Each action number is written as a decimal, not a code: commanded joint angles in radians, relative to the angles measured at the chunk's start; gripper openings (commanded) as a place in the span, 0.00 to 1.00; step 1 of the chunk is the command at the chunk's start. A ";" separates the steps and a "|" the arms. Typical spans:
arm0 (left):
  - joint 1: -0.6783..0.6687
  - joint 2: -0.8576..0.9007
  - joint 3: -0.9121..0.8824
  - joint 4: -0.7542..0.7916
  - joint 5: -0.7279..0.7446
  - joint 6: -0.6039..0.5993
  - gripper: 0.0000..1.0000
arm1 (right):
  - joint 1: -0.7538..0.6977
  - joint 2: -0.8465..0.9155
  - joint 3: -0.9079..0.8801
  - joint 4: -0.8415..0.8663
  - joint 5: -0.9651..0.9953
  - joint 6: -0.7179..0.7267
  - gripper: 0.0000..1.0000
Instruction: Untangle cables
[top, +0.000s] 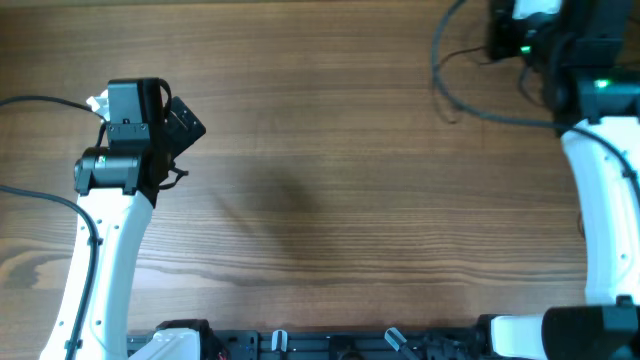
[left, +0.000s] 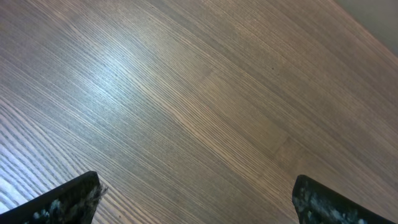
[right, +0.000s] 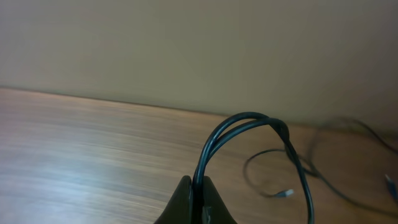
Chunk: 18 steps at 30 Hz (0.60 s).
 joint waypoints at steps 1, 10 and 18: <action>0.004 -0.003 0.005 0.002 -0.005 0.008 1.00 | -0.076 0.082 -0.009 0.003 -0.003 0.018 0.04; 0.004 -0.003 0.005 0.002 -0.006 0.008 1.00 | -0.166 0.230 -0.011 -0.020 0.205 0.235 0.04; 0.004 -0.003 0.005 0.002 -0.005 0.008 1.00 | -0.167 0.250 -0.113 -0.067 0.574 0.725 0.04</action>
